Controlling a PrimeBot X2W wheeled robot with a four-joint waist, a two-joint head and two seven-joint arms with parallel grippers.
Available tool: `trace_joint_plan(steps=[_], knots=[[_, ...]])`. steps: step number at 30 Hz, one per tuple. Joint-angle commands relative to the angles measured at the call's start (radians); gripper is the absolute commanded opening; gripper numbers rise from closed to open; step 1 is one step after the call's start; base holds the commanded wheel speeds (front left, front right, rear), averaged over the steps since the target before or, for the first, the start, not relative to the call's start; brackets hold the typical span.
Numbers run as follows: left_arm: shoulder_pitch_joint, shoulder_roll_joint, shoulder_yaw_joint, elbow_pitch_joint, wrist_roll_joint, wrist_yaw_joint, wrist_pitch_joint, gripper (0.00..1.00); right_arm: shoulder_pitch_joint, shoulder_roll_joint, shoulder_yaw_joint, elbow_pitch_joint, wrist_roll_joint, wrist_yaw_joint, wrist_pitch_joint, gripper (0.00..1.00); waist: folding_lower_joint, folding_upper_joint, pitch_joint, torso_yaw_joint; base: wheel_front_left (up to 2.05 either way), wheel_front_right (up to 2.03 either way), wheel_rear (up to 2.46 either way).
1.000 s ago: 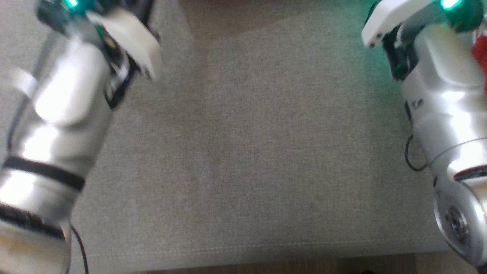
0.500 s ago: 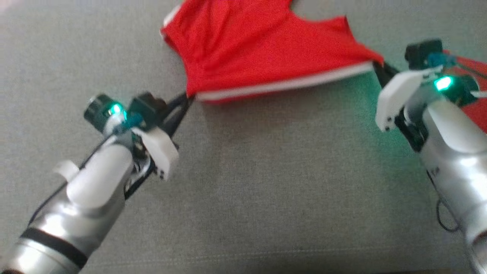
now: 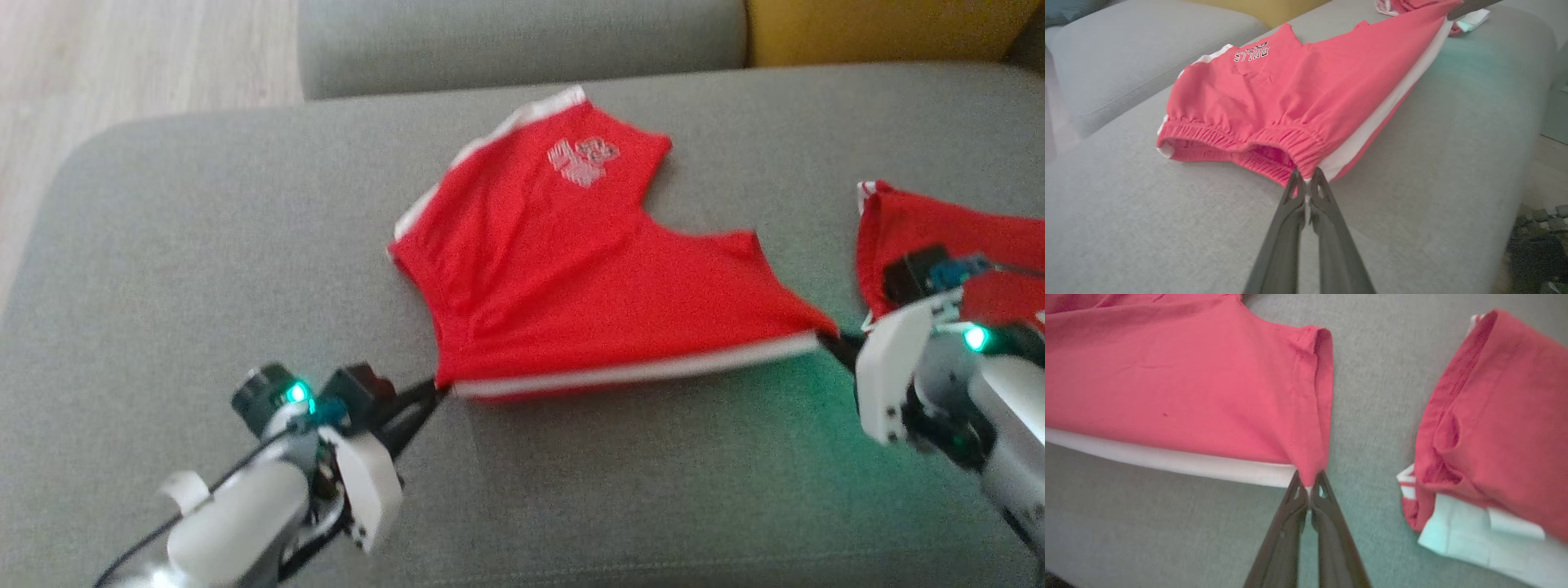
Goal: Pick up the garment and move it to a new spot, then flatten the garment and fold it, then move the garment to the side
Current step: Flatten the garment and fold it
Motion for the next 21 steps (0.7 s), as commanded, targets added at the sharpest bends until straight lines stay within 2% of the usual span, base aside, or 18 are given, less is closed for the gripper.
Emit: trace_joint_plan(steps=[1,7,14,17,21], knots=[[-0.008,0.051,0.027,-0.042,-0.02,0.002,0.015,0.0,0.03,-0.063,0.005,-0.048,0.034,0.006,0.03,0.0,0.0001,-0.0001,-0.038,-0.003,0.0,0.0,0.0],[0.081,0.094,-0.015,-0.185,-0.052,0.005,0.09,0.0,0.152,-0.177,0.01,-0.189,0.112,0.006,0.14,0.0,0.0001,-0.0001,-0.075,0.0,0.0,0.0,0.0],[0.159,0.143,-0.037,-0.351,-0.097,0.024,0.169,0.0,0.258,-0.255,-0.037,-0.333,0.184,0.006,0.282,0.0,0.0001,-0.0001,-0.089,0.0,0.0,0.0,0.0],[0.17,0.164,-0.021,-0.409,-0.12,0.042,0.184,0.0,0.279,-0.275,-0.09,-0.386,0.183,0.006,0.316,0.0,0.0001,-0.0001,-0.088,0.005,0.0,0.0,0.0],[0.147,0.175,0.007,-0.447,-0.121,0.067,0.179,0.0,0.278,-0.267,-0.166,-0.424,0.141,0.006,0.333,0.0,0.0001,-0.0001,-0.078,0.019,0.0,0.0,0.0]])
